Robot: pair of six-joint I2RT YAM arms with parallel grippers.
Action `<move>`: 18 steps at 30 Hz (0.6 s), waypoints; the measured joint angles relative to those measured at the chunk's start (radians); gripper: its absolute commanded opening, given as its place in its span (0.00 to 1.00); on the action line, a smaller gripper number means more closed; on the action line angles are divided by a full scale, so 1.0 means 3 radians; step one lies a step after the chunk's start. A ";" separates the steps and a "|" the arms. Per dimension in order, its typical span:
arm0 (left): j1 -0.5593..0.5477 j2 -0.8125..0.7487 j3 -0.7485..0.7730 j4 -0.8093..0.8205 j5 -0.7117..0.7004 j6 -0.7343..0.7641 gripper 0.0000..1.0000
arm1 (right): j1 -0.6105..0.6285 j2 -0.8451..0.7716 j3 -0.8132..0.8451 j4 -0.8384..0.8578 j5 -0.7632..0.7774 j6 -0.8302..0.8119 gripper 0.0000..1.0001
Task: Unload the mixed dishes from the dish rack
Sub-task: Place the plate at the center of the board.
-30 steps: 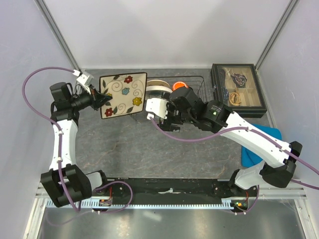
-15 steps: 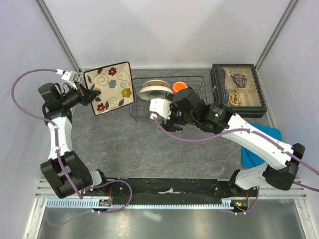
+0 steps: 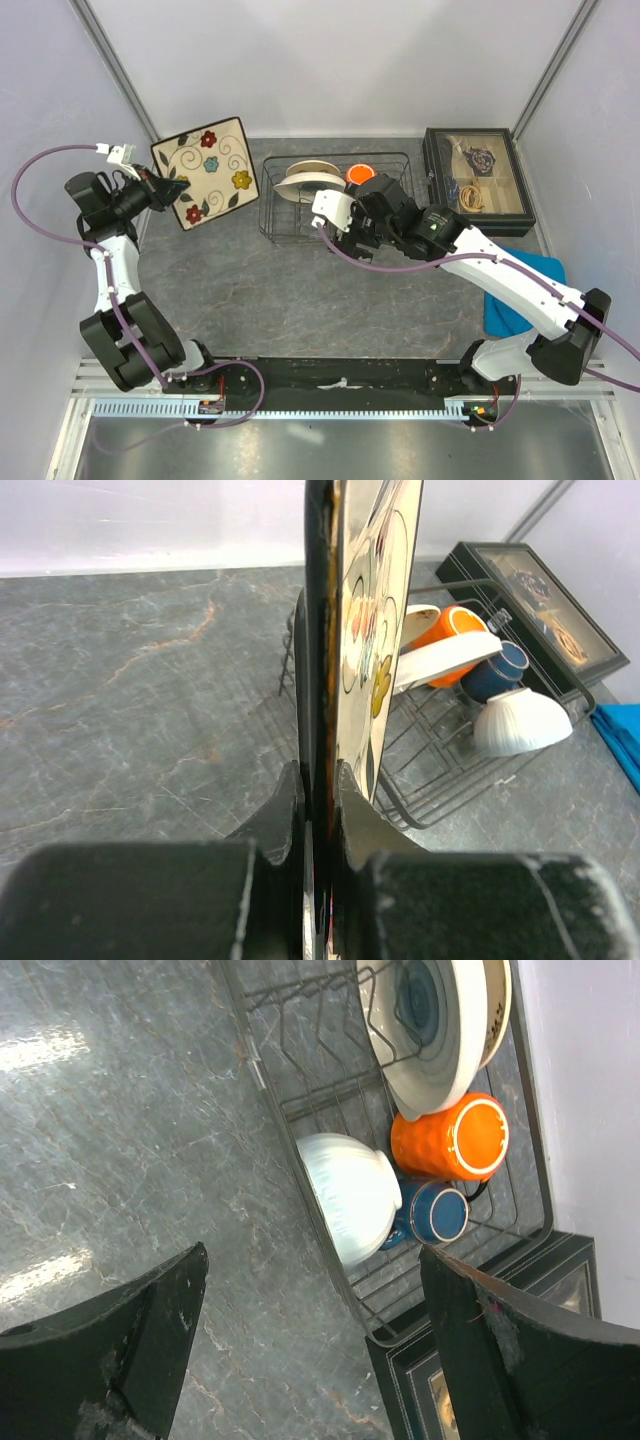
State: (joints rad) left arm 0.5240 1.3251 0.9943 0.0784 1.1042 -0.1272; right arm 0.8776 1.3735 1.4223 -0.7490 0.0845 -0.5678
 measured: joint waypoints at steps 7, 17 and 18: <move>0.0181 0.0113 -0.0047 0.0223 -0.0006 -0.0196 0.02 | -0.0155 -0.0001 -0.0131 0.0076 -0.0015 0.0058 0.95; 0.0345 0.0151 -0.0290 0.0715 -0.0144 -0.0688 0.02 | -0.0252 -0.0107 -0.0233 0.0134 -0.0071 0.0088 0.95; 0.0345 0.0151 -0.0337 0.0762 -0.0187 -0.0745 0.02 | -0.0253 -0.0112 -0.0242 0.0139 -0.0079 0.0088 0.95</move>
State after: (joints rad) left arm 0.6273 1.3705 0.8932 0.3069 1.0481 -0.3508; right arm 0.8017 1.3399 1.3499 -0.7074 0.0608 -0.5415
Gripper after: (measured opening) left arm 0.094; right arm 0.950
